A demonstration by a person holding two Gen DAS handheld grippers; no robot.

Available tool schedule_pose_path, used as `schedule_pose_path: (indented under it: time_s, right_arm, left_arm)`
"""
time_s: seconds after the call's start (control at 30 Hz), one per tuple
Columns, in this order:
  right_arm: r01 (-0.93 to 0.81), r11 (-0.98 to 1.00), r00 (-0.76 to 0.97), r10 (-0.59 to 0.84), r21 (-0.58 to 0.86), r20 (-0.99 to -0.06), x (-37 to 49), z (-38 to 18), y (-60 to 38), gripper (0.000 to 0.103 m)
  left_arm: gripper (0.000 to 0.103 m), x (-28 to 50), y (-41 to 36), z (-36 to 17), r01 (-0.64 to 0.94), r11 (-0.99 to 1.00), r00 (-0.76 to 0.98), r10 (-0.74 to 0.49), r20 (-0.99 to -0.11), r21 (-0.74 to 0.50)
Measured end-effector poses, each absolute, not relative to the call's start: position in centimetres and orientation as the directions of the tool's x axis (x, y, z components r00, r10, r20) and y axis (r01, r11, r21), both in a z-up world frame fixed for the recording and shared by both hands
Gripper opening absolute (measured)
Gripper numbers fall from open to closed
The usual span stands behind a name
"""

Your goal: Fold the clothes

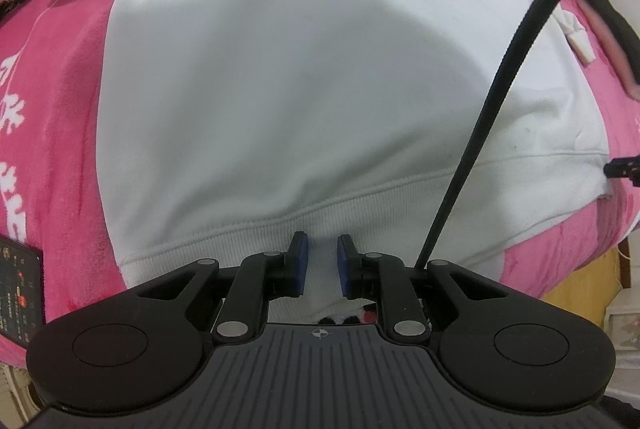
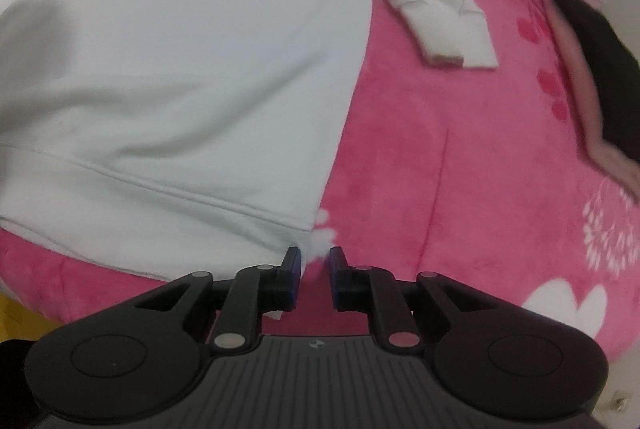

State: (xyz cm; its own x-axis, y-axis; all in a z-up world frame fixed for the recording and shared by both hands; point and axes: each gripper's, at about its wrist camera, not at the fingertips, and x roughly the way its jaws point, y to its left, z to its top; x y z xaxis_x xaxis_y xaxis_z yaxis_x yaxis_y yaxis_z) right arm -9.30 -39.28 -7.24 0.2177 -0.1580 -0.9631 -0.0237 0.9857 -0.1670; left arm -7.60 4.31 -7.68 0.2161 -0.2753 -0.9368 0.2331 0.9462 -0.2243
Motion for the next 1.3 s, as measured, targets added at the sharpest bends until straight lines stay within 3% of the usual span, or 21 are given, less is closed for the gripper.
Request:
schedule_pose_path:
  time_s: [0.27, 0.4, 0.8, 1.0, 1.17, 1.3]
  right_arm:
    - [-0.325, 0.942, 0.282, 0.183, 0.086, -0.942, -8.6, -5.8, -29.1, 0.014]
    - [-0.305, 0.947, 0.191, 0.163, 0.099, -0.968, -8.4, -9.2, -28.1, 0.014]
    - [-0.303, 0.945, 0.281, 0.210, 0.121, -0.937, -2.0, -4.5, -30.0, 0.014]
    - [-0.466, 0.870, 0.233, 0.297, 0.161, -0.926, 2.4, -4.8, -26.9, 0.014]
    - [-0.684, 0.711, 0.133, 0.341, 0.163, -0.930, 4.9, -6.4, -22.2, 0.014]
    - [-0.824, 0.566, 0.201, 0.277, -0.010, -0.940, 8.6, -9.1, -19.2, 0.013]
  left_arm:
    - [0.017, -8.3, 4.9, -7.4, 0.255, 0.944, 0.219, -0.267, -0.938, -0.209]
    - [0.017, -8.2, 4.9, -7.5, 0.265, 0.943, 0.220, -0.264, -0.939, -0.203]
    - [0.016, -8.3, 5.2, -4.8, 0.193, 0.947, 0.256, -0.302, -0.918, -0.258]
    - [0.016, -7.8, 2.3, -6.0, 0.188, 0.909, 0.244, -0.409, -0.879, -0.371]
    - [0.016, -7.8, -0.2, -8.3, 0.147, 0.915, 0.235, -0.402, -0.885, -0.376]
    - [0.016, -8.4, 0.2, -8.6, 0.112, 0.917, 0.248, -0.400, -0.882, -0.384]
